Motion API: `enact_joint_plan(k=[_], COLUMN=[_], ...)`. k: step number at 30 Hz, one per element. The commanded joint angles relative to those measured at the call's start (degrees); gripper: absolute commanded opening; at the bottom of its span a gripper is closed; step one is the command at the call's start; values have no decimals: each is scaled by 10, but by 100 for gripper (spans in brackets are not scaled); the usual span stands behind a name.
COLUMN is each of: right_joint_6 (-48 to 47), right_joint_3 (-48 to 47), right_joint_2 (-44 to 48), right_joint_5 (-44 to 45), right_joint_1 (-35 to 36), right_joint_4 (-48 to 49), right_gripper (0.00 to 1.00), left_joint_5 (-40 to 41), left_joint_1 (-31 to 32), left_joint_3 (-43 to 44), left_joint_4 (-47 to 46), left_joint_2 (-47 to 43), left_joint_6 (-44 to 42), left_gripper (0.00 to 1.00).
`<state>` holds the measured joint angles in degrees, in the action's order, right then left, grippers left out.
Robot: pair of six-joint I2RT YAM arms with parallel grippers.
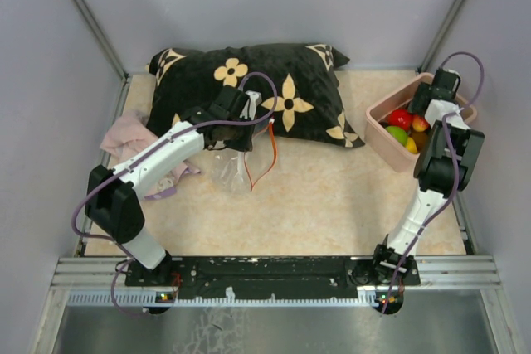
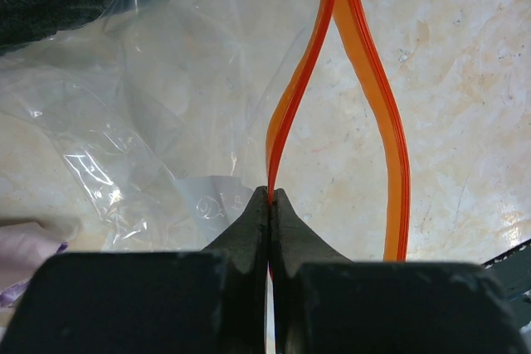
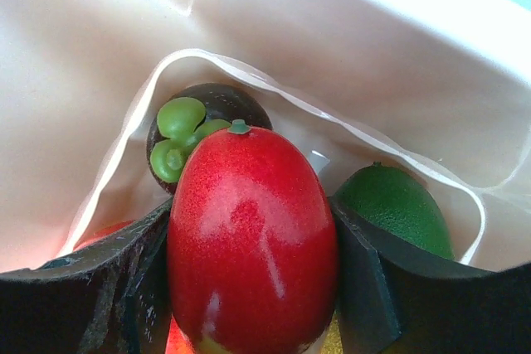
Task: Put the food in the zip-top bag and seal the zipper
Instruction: Pick up the fake fruit from the bin, then place the fake fruit in the zipper food storage bag.
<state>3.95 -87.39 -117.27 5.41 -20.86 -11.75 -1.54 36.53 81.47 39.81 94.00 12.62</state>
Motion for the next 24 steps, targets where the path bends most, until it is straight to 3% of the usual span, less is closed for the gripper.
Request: enact_joint_plan(k=[1, 11, 24], right_joint_6=[-9, 12, 54], right_joint_3=[5, 42, 125], right_joint_2=[60, 118, 284], right_joint_5=[-7, -27, -66], right_joint_1=[-6, -5, 24], right_joint_4=[17, 20, 47], right_gripper=[46, 35, 33], left_joint_5=[-10, -17, -38], left_joint_1=[-2, -2, -3], left_joint_3=[-3, -7, -11], left_joint_4=[-4, -4, -5], left_joint_2=[4, -5, -12], left_joint_6=[-3, 0, 7], left_gripper=[0, 0, 0])
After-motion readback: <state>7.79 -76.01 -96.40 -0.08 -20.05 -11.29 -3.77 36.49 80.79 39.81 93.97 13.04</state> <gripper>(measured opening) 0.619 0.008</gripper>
